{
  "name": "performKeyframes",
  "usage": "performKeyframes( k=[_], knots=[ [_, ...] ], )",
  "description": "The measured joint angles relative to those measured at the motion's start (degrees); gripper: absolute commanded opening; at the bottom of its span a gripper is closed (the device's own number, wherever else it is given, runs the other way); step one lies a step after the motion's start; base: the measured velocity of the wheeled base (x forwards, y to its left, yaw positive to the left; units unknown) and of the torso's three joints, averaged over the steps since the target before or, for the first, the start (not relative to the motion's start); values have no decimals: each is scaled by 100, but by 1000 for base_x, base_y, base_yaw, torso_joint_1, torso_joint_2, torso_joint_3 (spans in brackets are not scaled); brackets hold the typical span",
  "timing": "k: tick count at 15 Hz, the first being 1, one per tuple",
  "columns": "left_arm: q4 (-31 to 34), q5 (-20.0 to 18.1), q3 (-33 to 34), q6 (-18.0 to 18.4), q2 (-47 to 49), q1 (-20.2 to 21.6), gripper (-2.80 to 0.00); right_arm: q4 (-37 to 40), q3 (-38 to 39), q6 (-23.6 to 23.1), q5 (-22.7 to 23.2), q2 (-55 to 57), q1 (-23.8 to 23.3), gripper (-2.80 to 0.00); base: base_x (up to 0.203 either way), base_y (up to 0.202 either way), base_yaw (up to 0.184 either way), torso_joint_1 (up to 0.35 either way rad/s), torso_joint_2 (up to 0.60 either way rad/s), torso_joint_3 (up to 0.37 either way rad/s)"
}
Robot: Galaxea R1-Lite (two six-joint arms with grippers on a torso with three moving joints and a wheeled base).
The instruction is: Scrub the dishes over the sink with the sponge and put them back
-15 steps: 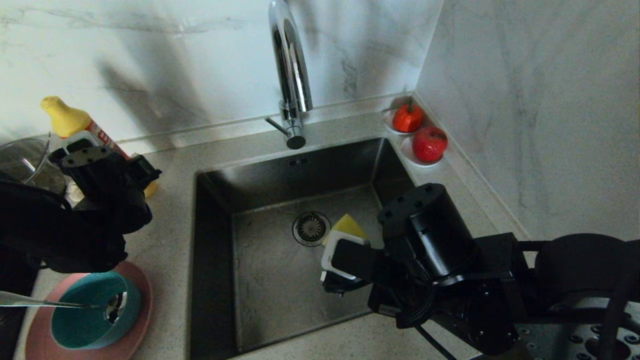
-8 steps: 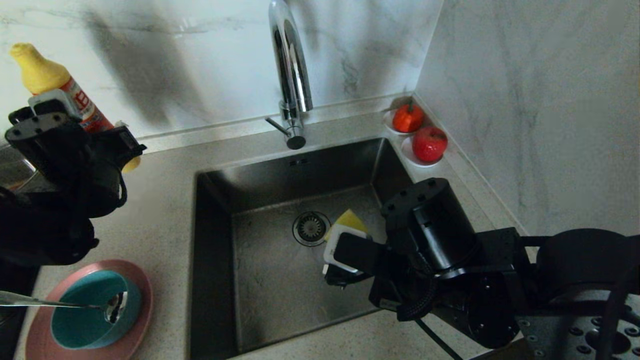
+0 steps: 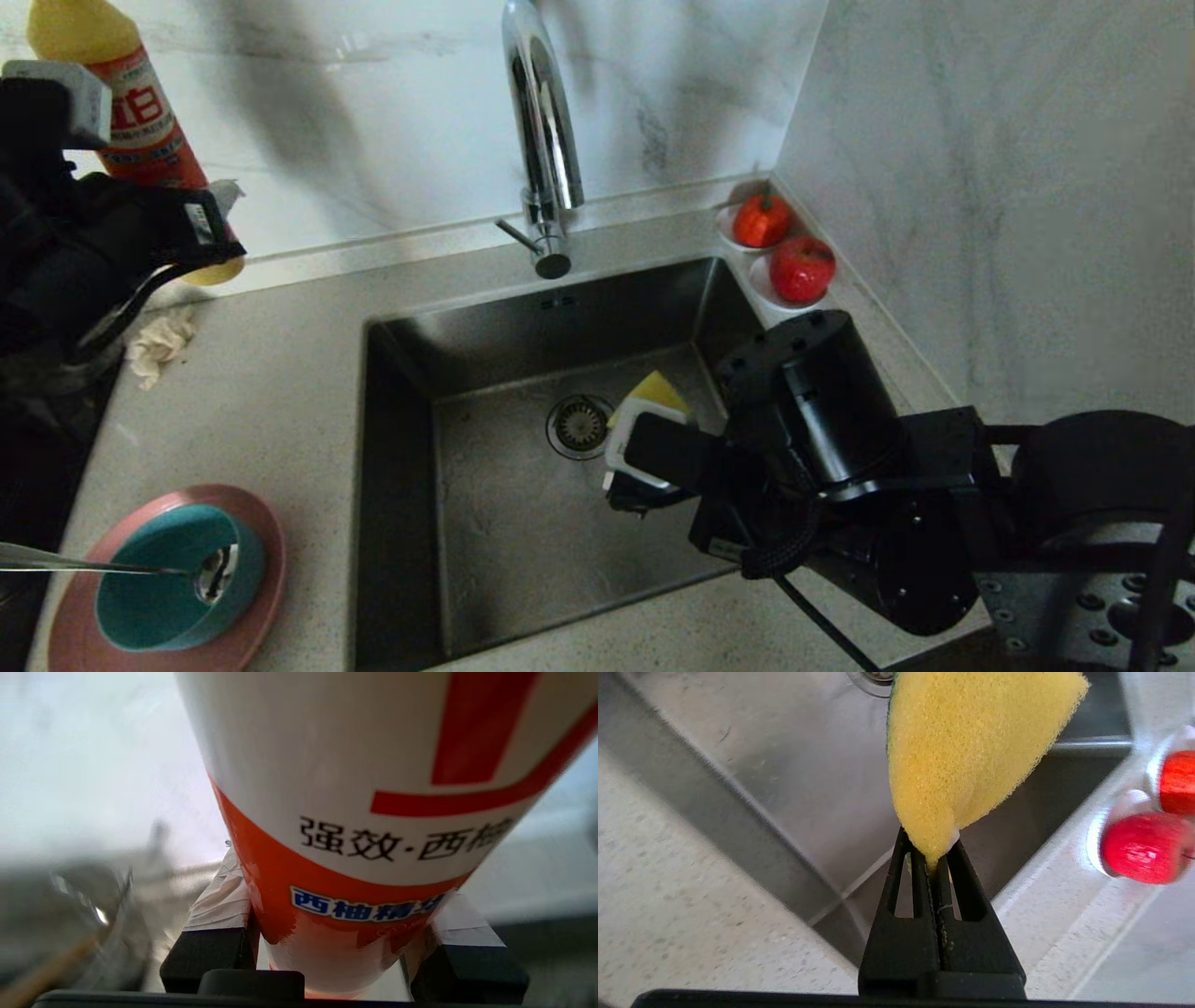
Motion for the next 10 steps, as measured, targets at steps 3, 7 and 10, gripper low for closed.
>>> performKeyframes(
  k=[3, 7, 10],
  knots=[
    [688, -515, -82, 1016, -406, -132, -280, 2, -118, -19, -152, 66, 2, -280, 0, 0, 0, 0, 0, 0],
    [1248, -827, -190, 2068, -616, -194, -280, 4, -124, -23, -171, 127, 7, -280, 0, 0, 0, 0, 0, 0],
    [1834, -968, -612, 2467, -664, -253, -280, 4, -145, -93, -174, 147, 10, -280, 0, 0, 0, 0, 0, 0]
  ],
)
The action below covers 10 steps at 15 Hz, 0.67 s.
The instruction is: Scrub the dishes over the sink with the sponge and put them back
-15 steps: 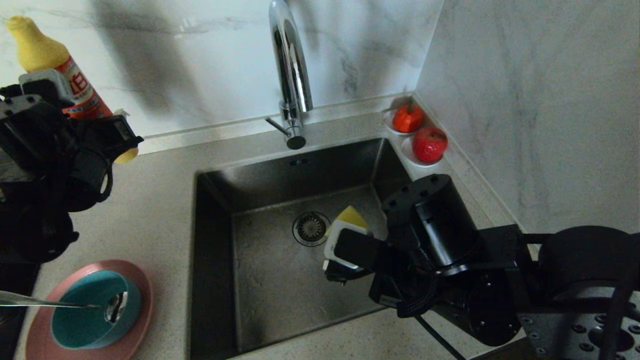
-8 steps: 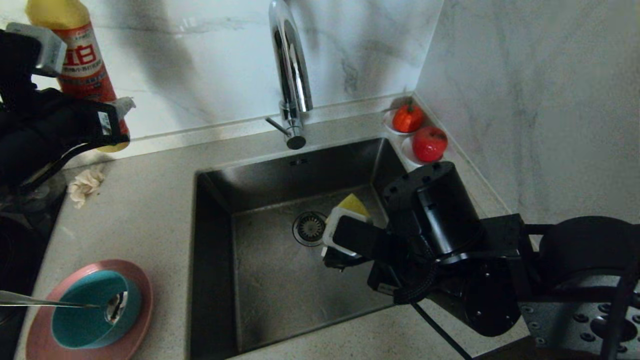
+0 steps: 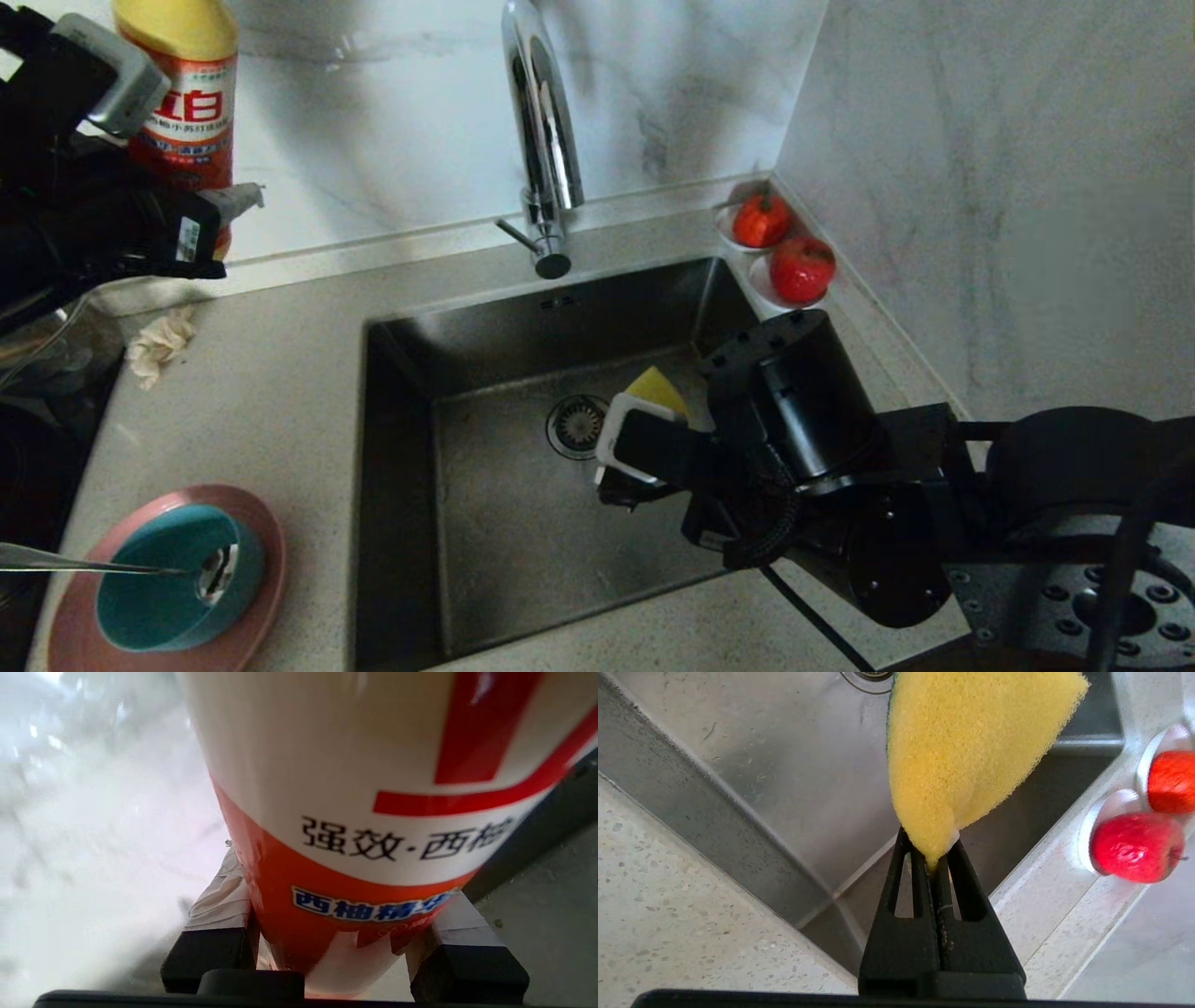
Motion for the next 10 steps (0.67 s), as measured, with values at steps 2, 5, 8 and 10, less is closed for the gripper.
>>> performKeyframes(
  k=[2, 5, 8, 10],
  knots=[
    [606, -117, -322, 420, -32, -78, -280, 9, -28, -61, -44, 6, 0, -280, 0, 0, 0, 0, 0, 0],
    [1415, -386, -447, 896, -235, -295, -280, -5, -82, -69, -84, 38, -2, -280, 0, 0, 0, 0, 0, 0],
    [1782, -727, -53, 1369, -569, -373, -280, 4, -225, -66, -88, 106, -7, -280, 0, 0, 0, 0, 0, 0],
    [1804, -829, 336, 1676, -812, -403, -280, 23, -399, -66, -88, 181, -10, -280, 0, 0, 0, 0, 0, 0]
  ],
)
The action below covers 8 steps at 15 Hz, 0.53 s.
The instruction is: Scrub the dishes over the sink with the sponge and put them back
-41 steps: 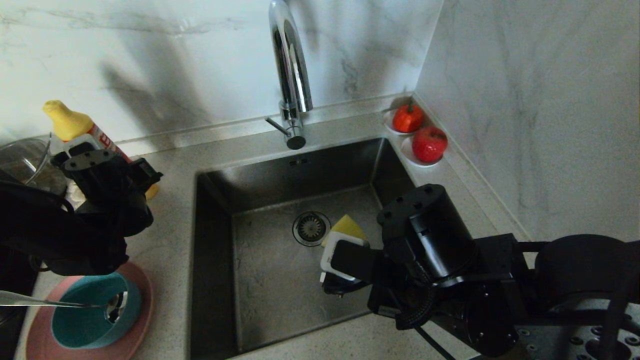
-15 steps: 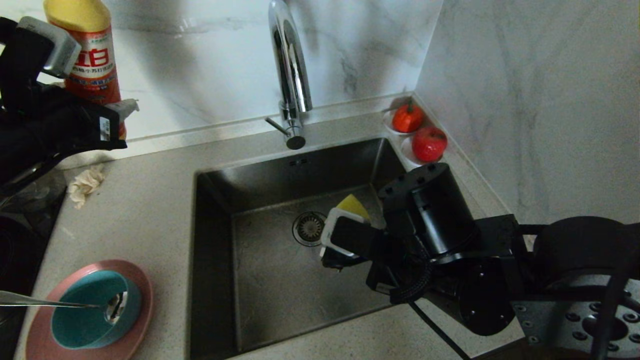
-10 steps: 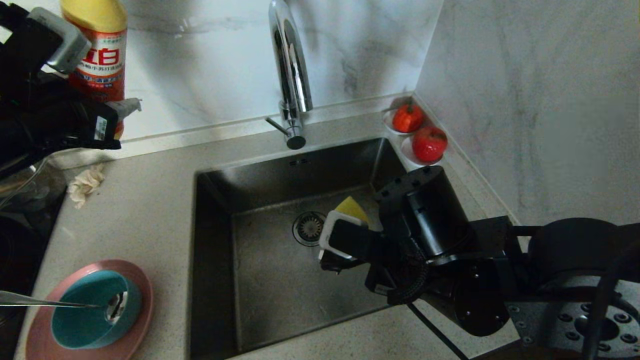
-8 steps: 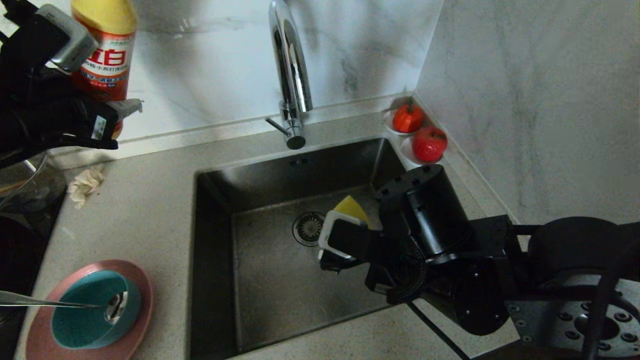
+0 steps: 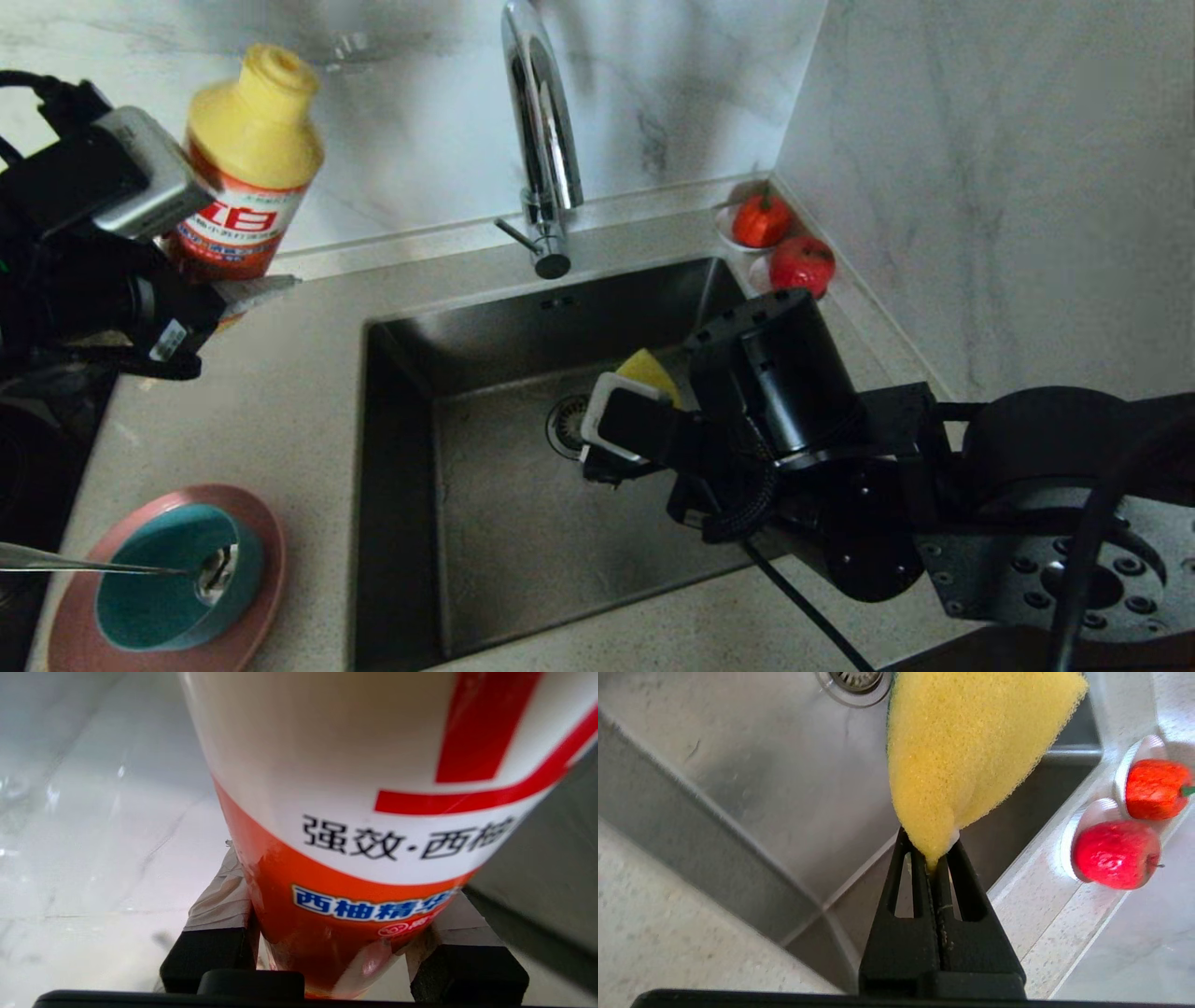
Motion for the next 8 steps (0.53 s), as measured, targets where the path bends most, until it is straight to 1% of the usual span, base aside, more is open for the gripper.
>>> performKeyframes(
  k=[2, 5, 8],
  knots=[
    [2, -73, 414, 164, -228, -4, -280, 139, -233, 0, 0, 93, -4, -280, 0, 0, 0, 0, 0, 0],
    [10, -200, 800, 503, -433, -11, -280, 346, -658, 0, 7, 216, 17, -280, 0, 0, 0, 0, 0, 0],
    [2, -278, 1050, 527, -537, -9, -280, 544, -1010, -19, 33, 250, 52, -280, 0, 0, 0, 0, 0, 0]
  ],
)
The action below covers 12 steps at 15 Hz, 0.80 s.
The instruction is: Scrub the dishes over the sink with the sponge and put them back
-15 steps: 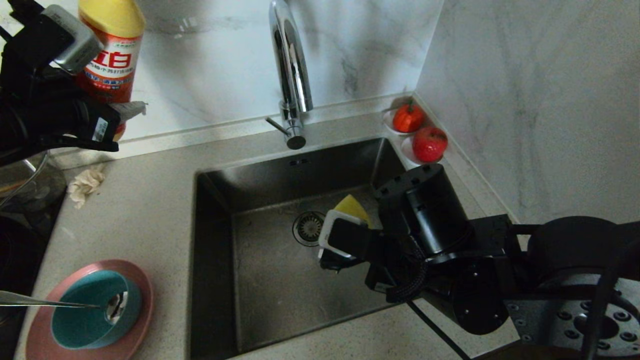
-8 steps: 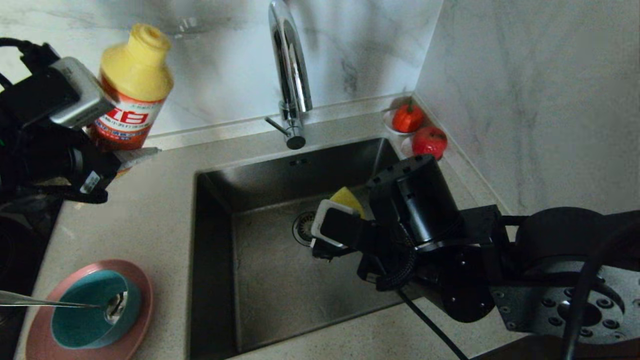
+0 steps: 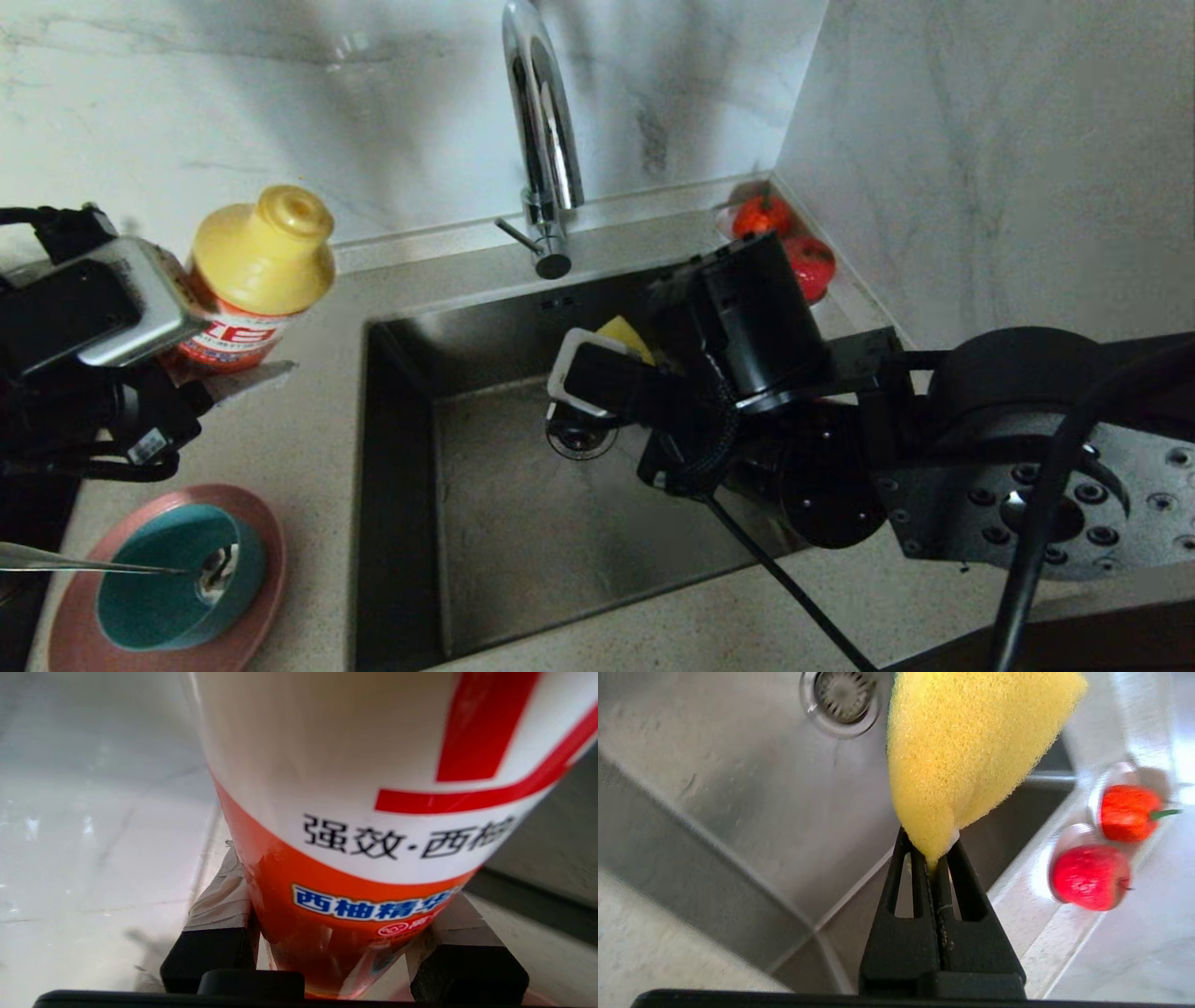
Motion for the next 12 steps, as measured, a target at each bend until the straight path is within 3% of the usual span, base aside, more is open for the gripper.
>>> performKeyframes(
  k=[6, 12],
  knots=[
    [-55, 0, 650, 130, -206, 0, -280, 90, -184, 56, 352, -322, -43, -280, 0, 0, 0, 0, 0, 0],
    [-415, 21, 1073, 894, -236, 0, -280, 301, -376, 443, 651, -486, 40, -280, 0, 0, 0, 0, 0, 0]
  ],
)
